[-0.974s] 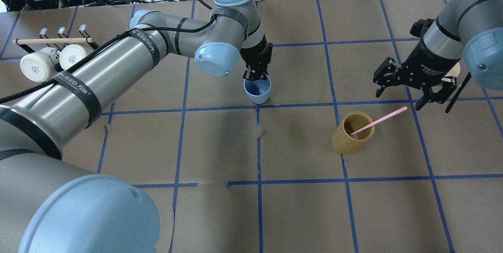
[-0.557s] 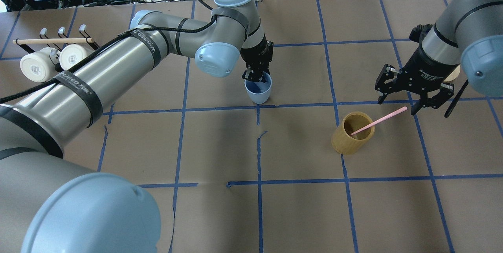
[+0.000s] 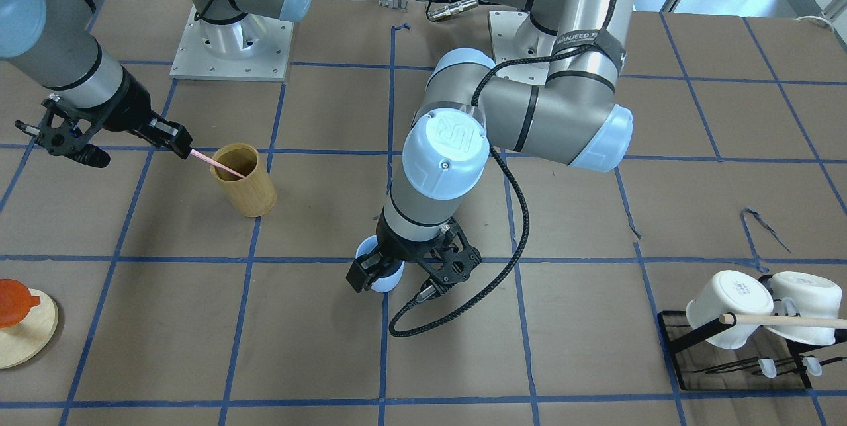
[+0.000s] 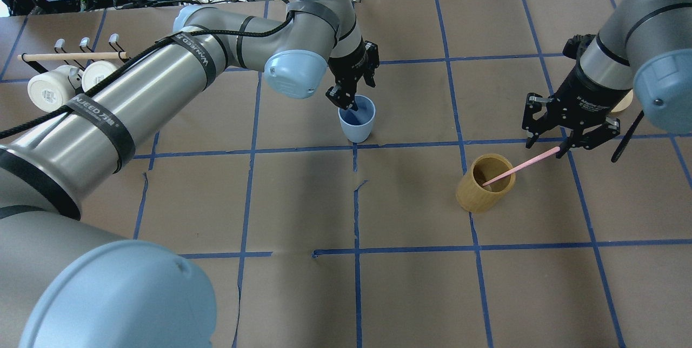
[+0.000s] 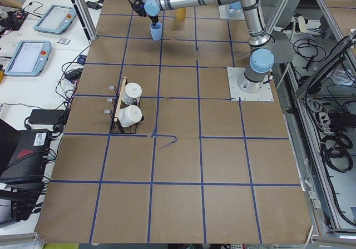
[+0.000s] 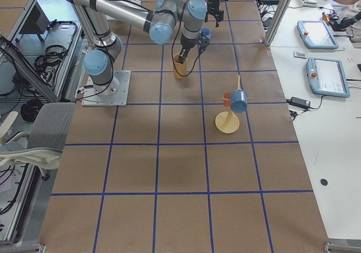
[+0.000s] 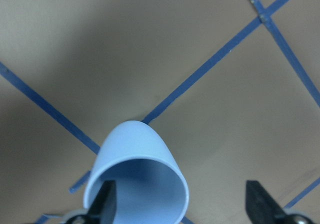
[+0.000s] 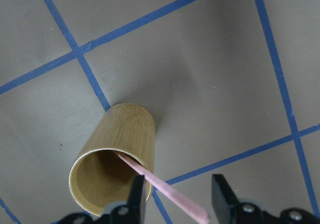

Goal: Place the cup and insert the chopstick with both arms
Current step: 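Carry the blue cup to table center with left gripper while right gripper descends to chopstick, then release the blue cup and raise left gripper while right gripper grasps pink chopstick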

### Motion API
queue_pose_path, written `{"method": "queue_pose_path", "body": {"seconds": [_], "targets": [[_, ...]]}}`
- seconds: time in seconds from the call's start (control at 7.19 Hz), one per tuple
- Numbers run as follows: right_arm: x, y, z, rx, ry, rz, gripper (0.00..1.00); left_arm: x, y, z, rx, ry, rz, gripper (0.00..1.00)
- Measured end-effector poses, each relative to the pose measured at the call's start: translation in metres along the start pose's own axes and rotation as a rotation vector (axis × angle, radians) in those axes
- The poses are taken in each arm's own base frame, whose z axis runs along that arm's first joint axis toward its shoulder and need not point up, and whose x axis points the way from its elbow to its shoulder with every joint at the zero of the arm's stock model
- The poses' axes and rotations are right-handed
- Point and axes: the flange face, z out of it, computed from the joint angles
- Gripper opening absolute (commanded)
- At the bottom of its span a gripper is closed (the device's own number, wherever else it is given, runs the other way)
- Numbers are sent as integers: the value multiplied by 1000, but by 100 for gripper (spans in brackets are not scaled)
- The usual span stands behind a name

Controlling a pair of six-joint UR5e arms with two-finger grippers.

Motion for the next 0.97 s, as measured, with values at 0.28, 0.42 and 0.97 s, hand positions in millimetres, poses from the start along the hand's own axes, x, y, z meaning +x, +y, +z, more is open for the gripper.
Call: {"method": "queue_pose_path", "body": {"seconds": [0.28,0.42,0.97], "targets": [[0,-1,1,-1,3,3,34,-28,18,-54,-31,-75,310,100],[0,-1,1,-1,4,5,32,-45,33,-88,-41,-117,471,100],[0,-2,-2,14,-2,4,0,-119,31,-182,-45,-219,824,100]]}}
